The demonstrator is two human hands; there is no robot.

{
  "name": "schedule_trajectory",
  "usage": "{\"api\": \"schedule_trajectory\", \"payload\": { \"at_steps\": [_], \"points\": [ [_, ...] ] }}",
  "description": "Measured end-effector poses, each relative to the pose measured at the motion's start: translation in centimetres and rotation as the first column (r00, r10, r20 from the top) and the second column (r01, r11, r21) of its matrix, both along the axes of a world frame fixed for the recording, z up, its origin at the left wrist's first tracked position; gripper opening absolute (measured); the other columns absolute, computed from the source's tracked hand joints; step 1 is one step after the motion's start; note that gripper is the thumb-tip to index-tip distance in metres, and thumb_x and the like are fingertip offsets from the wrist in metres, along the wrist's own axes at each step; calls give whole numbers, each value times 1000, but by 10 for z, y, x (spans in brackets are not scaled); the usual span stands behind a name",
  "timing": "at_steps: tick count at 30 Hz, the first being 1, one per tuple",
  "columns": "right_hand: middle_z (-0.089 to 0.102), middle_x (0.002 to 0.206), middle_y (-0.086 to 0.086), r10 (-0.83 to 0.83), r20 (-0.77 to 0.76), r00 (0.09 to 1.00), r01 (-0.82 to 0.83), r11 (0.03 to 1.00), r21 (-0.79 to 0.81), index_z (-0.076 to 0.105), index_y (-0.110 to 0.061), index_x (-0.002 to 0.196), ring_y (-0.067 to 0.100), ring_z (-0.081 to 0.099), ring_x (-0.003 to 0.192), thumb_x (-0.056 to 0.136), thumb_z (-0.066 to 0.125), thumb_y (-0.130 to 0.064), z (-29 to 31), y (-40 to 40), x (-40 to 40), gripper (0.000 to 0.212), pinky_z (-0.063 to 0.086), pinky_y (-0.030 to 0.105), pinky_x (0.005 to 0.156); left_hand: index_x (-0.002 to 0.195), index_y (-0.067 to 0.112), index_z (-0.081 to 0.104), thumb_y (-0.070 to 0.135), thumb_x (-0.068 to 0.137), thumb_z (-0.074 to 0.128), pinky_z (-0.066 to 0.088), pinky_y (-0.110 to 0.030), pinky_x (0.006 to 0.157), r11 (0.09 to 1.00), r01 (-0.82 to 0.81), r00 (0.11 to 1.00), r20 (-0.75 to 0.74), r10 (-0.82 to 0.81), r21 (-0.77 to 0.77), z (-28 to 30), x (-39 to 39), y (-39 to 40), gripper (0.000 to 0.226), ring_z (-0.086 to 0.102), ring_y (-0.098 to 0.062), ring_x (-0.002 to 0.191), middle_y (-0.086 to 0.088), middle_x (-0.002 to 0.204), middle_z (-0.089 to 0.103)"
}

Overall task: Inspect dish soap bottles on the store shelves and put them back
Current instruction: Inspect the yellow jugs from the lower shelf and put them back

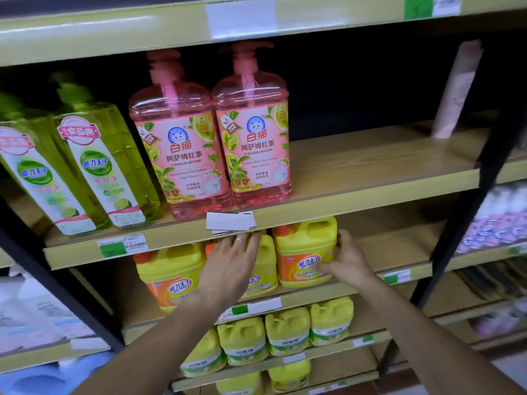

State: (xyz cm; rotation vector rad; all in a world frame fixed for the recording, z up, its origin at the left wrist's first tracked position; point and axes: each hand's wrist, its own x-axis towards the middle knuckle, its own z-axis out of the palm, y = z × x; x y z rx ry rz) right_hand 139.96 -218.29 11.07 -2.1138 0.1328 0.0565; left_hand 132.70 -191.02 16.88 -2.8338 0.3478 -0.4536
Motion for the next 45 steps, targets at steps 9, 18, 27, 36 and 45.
{"api": "schedule_trajectory", "payload": {
  "at_steps": [9,18,27,36,45],
  "points": [
    [72,128,8,93,-80,993,-82,988,133,52,-12,137,30,70,119,60,105,-10,-4,2,23,94,58,49,104,151,19,40,33,101,68,61,-47,85,995,-77,987,-139,85,65,3,36,10,59,68,-32,121,-4,133,69],
    [79,117,2,183,1,983,-179,959,219,65,-12,130,21,74,111,48,106,3,-12,-16,19,92,63,30,90,150,3,56,53,84,86,60,-44,95,998,45,995,95,-41,-43,-17,15,6,89,70,-35,118,-12,131,71],
    [78,103,-16,232,259,937,-260,962,78,61,-39,111,3,73,95,37,107,-49,0,-37,-53,88,61,33,78,171,33,-7,69,69,86,38,-24,121,584,53,978,-77,-195,-810,-60,-48,-41,142,22,1,156,22,175,8],
    [82,112,7,242,124,962,-271,820,503,73,-23,120,31,80,103,43,108,-53,50,-98,-97,90,62,57,95,122,20,78,57,58,101,64,-30,79,-240,-228,916,-124,-381,-944,-14,-64,-141,78,80,-27,109,-7,120,82],
    [81,117,12,245,112,963,-256,705,661,76,-37,108,36,79,106,51,105,-55,68,-179,-123,67,65,46,86,113,30,82,50,63,97,66,-35,78,-303,-250,918,-125,-376,-919,23,-87,-239,56,81,-33,104,-11,116,83]
  ]
}}
